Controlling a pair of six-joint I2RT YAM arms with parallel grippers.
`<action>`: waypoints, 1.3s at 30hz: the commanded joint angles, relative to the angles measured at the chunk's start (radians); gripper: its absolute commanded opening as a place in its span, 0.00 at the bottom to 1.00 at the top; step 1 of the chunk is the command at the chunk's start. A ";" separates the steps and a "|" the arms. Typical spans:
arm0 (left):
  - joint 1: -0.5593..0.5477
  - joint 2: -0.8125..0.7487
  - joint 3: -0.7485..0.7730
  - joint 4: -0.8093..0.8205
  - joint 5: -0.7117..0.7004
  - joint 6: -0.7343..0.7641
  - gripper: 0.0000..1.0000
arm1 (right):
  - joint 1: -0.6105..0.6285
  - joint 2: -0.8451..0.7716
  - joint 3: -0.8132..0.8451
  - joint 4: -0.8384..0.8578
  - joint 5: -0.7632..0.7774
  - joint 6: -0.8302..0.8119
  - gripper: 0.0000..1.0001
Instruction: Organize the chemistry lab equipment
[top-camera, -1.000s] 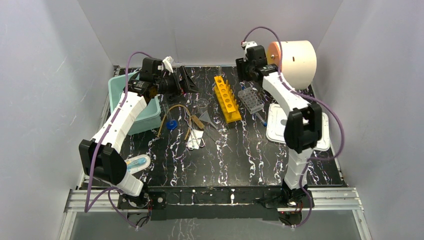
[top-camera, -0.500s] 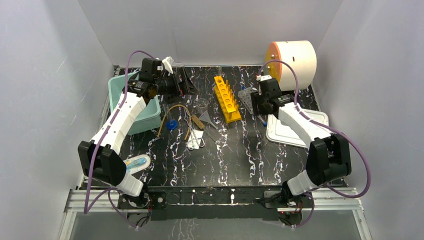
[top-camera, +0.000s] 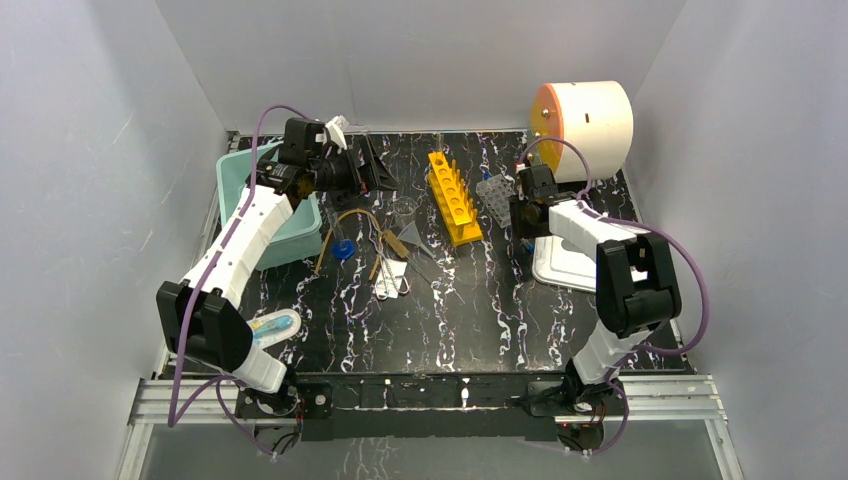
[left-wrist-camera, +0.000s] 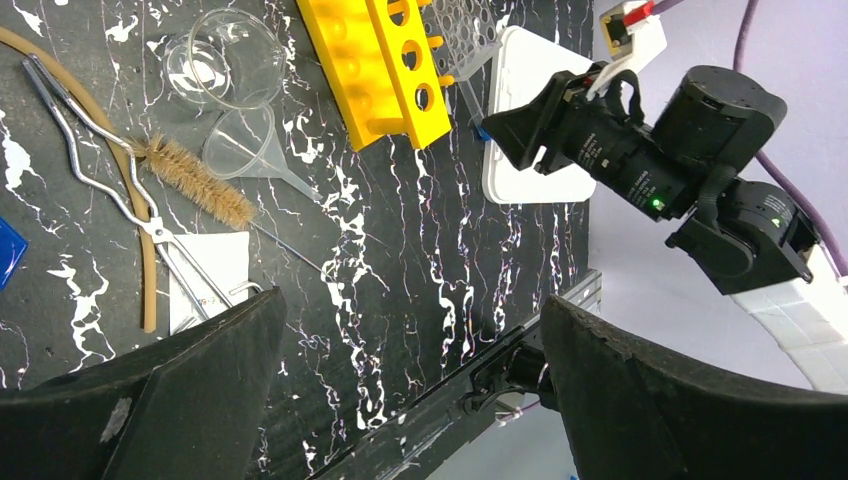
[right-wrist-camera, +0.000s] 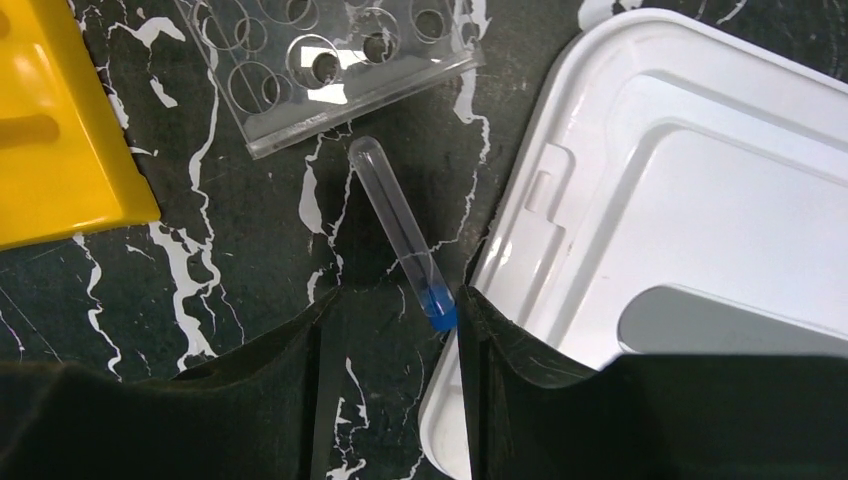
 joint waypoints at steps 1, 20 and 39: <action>-0.002 -0.029 0.004 0.002 0.028 -0.003 0.98 | -0.005 0.015 -0.010 0.089 -0.041 -0.020 0.51; -0.003 -0.007 0.014 0.008 0.054 -0.001 0.98 | -0.009 0.122 0.044 0.017 -0.114 -0.049 0.39; -0.038 -0.025 -0.035 0.061 0.135 -0.024 0.98 | 0.020 -0.156 -0.046 -0.044 -0.175 0.077 0.25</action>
